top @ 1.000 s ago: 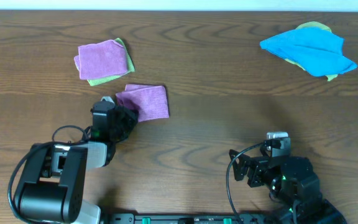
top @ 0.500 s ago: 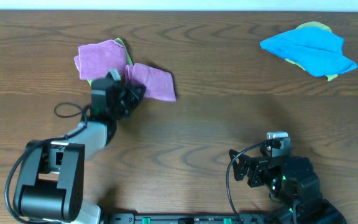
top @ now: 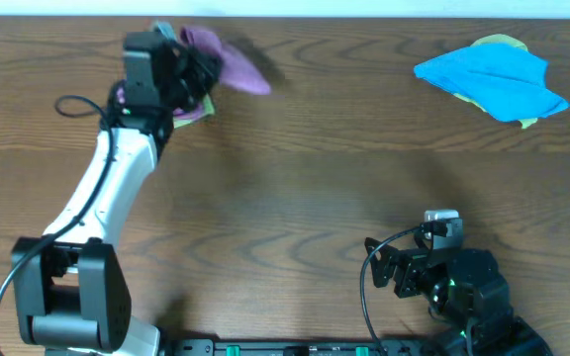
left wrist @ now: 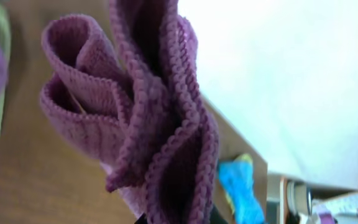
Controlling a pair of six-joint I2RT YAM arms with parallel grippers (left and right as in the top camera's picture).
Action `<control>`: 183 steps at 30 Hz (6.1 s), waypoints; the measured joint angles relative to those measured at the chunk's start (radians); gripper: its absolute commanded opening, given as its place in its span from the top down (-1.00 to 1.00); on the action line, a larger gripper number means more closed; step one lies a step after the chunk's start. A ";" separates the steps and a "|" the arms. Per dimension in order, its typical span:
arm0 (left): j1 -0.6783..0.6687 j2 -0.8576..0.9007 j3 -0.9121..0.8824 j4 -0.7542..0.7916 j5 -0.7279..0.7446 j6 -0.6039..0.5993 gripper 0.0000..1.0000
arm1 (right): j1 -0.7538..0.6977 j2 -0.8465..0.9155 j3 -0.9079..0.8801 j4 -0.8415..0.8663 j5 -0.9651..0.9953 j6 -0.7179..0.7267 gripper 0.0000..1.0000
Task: Fold the cloth
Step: 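Lift the purple cloth with the left gripper and carry it to the pink cloth stack, then lower the purple cloth onto the pink-green stack and open the left gripper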
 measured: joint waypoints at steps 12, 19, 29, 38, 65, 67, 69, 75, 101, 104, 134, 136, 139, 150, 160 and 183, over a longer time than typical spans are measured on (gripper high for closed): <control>0.129 0.205 0.205 -0.008 0.027 0.021 0.89 | 0.000 0.000 0.000 0.000 0.000 0.000 -0.99; 0.151 0.295 0.220 -0.046 0.085 0.050 0.89 | 0.000 0.000 0.000 0.000 0.000 0.000 -0.99; 0.174 0.297 0.229 -0.106 0.110 0.138 0.89 | 0.000 0.000 0.000 0.000 0.000 0.000 -0.99; 0.230 0.297 0.253 -0.107 0.168 0.153 0.89 | 0.000 0.000 0.000 0.000 0.000 0.000 -0.99; 0.245 0.293 0.423 -0.412 0.256 0.250 0.89 | 0.000 0.000 0.000 0.000 0.000 0.000 -0.98; 0.245 0.293 0.423 -0.446 0.255 0.270 0.88 | 0.000 0.000 0.000 0.000 0.000 0.000 -0.98; 0.245 0.293 0.423 -0.483 0.248 0.291 0.88 | 0.000 0.000 0.000 0.000 0.000 0.000 -0.99; 0.245 0.293 0.423 -0.615 0.148 0.366 0.89 | 0.000 0.000 0.000 0.000 0.000 0.000 -0.99; 0.244 0.411 0.421 -0.582 -0.103 0.454 0.62 | 0.000 0.000 0.000 0.000 0.000 0.000 -0.99; 0.244 0.411 0.421 -0.583 -0.109 0.468 0.38 | 0.000 0.000 0.000 0.000 0.000 0.000 -0.99; 0.269 0.245 0.421 -0.633 -0.187 0.548 -0.79 | 0.000 0.000 0.000 0.000 0.000 0.000 -0.98; 0.269 0.219 0.421 -0.634 -0.187 0.547 -0.79 | 0.000 0.000 0.000 0.000 0.000 0.000 -0.99; 0.266 0.207 0.421 -0.621 -0.172 0.541 -0.79 | 0.000 0.000 0.000 0.000 0.000 0.000 -0.98; 0.144 0.295 0.420 -0.425 -0.145 0.419 -0.75 | 0.000 0.000 0.000 0.000 0.000 0.000 -0.98; 0.104 0.449 0.420 -0.336 -0.145 0.336 -0.75 | 0.000 0.000 0.000 0.000 0.000 0.000 -0.98; 0.105 0.484 0.420 -0.360 -0.138 0.401 -0.92 | 0.000 0.000 0.000 0.000 0.000 0.000 -0.99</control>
